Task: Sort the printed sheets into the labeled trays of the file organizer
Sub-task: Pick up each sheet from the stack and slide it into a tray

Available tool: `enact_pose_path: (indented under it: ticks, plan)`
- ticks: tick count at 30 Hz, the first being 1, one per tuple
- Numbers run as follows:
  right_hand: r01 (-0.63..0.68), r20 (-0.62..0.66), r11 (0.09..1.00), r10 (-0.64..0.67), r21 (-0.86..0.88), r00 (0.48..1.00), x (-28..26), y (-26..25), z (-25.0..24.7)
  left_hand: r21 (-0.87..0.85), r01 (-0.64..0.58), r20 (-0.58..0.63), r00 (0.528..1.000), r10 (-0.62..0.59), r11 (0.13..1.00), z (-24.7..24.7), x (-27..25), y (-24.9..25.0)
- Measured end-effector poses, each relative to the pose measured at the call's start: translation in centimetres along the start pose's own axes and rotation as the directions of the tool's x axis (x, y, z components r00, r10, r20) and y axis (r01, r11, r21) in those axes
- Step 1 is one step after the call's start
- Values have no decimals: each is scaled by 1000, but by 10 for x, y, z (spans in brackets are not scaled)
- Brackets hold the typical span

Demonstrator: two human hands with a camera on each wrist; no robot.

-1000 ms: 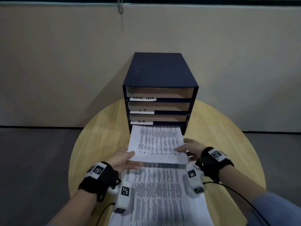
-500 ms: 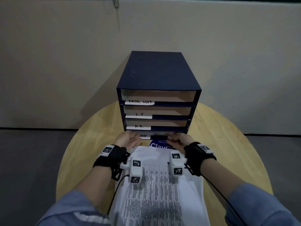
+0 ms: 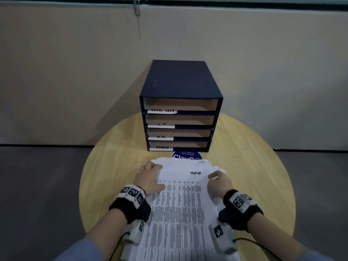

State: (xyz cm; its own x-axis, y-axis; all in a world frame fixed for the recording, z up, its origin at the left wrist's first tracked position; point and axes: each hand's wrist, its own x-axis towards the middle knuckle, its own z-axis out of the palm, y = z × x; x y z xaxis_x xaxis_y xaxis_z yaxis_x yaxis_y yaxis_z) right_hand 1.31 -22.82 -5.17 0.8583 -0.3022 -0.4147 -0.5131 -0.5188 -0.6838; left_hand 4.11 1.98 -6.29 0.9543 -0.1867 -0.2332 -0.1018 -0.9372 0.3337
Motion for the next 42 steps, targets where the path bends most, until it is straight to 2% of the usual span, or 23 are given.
enact_pose_path:
  ticks: [4,7,10,11,12,13,15,18,20,28,32,36,38,40,42]
  plan:
    - [53,-12,982,-56,-181,998,-26,22,12,16,11,-3,1000,-11,1000,2,-6,3]
    - [50,20,976,-47,-212,999,-34,24,8,47,34,-54,998,-31,998,-1,-13,10]
    - [38,73,984,-26,-176,997,-31,21,-1,117,54,-170,985,-33,992,-4,-19,15]
    - [34,82,989,-22,-147,996,-29,22,-3,65,42,-205,978,-28,997,-4,-21,15]
    - [34,85,993,-25,-110,996,-28,22,-6,-65,27,-227,973,-41,998,-5,-23,14]
    - [37,88,997,-30,-72,996,-27,22,-9,-242,18,-223,972,-74,970,-6,-26,14]
    - [52,85,999,-50,-13,995,-27,22,-13,-578,-18,-212,969,-129,816,-11,-31,11]
    - [47,99,994,-56,95,993,-30,20,-18,-804,-85,-202,970,-135,589,-22,-36,7]
    - [42,119,989,-60,144,991,-34,17,-19,-845,-98,-186,975,-118,525,-27,-36,4]
    - [68,141,978,-97,197,985,-38,17,-20,-890,-92,-158,981,-112,446,-36,-43,10]
    - [49,172,948,-107,314,979,-50,15,-27,-938,-76,-127,984,-128,339,-45,-50,19]
    - [-1,299,934,-113,358,948,-75,23,-35,-943,-77,-125,984,-129,325,-62,-46,14]
    - [-28,357,926,-117,376,927,-88,25,-38,-948,-94,-152,973,-175,303,-77,-43,16]
    - [10,312,892,-167,451,935,-94,17,-46,-972,-119,-167,957,-237,204,-91,-41,21]
    - [33,252,839,-201,542,947,-91,-2,-57,-993,-92,-108,963,-247,76,-101,-41,26]
